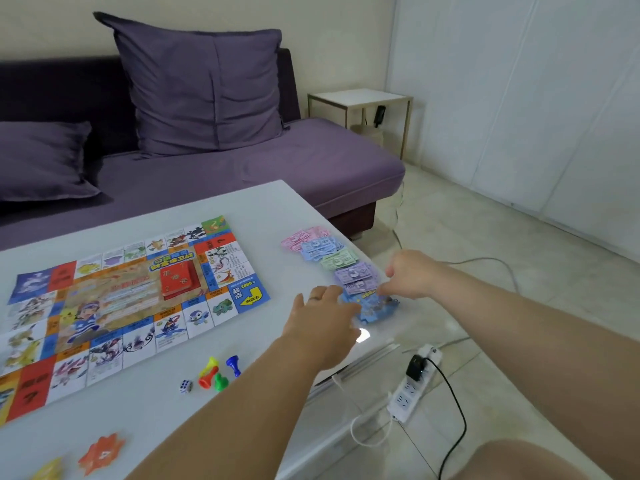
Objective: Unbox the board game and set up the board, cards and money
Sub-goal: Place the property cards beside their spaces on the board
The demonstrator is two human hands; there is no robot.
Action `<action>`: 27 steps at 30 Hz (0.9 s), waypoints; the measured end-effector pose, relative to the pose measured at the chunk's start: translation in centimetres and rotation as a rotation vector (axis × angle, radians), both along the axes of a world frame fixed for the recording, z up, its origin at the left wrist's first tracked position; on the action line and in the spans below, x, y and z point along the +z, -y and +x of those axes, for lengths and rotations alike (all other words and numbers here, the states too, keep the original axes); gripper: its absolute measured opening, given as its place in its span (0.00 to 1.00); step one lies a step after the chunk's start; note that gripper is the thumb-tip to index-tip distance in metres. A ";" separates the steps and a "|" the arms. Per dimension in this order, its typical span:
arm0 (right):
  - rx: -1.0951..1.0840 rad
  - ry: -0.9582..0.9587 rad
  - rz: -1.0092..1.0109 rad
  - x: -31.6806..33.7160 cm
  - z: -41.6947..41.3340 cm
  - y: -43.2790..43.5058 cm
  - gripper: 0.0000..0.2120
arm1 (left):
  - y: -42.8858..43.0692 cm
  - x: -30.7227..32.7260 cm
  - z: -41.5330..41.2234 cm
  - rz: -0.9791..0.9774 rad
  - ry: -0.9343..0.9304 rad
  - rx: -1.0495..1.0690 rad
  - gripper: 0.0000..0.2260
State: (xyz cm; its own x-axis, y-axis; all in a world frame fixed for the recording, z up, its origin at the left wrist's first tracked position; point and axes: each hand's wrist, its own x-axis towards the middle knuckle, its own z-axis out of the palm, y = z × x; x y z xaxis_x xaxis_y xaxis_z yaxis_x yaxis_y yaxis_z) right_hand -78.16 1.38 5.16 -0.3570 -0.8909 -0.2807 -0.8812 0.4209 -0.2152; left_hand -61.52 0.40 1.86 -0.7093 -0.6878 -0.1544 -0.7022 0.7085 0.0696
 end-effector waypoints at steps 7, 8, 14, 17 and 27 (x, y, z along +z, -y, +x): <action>-0.090 0.185 0.075 -0.4 0.4 1.0 0.12 | 0.1 -0.6 -1.7 -0.052 0.021 0.008 0.19; -0.097 0.201 0.103 -0.4 0.5 1.2 0.13 | 0.1 -0.5 -1.8 -0.041 0.024 0.010 0.19; -0.156 0.289 0.227 -0.7 0.6 2.1 0.11 | -0.4 -0.3 -1.9 0.031 0.024 0.037 0.19; -0.222 0.357 0.249 -1.1 0.5 2.4 0.10 | -0.3 -0.3 -2.0 0.045 0.033 0.040 0.19; -0.175 0.292 0.263 -1.2 0.8 2.9 0.08 | 1.0 -0.3 -2.3 0.058 0.024 0.022 0.19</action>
State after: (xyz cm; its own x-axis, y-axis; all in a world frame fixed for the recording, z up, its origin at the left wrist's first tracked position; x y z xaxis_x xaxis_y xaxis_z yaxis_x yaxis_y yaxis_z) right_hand -77.35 -1.54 3.96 -0.3685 -0.7085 -0.6019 -0.7096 0.6326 -0.3103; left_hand -63.78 -0.58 1.60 -0.6893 -0.6929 -0.2113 -0.7199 0.6879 0.0925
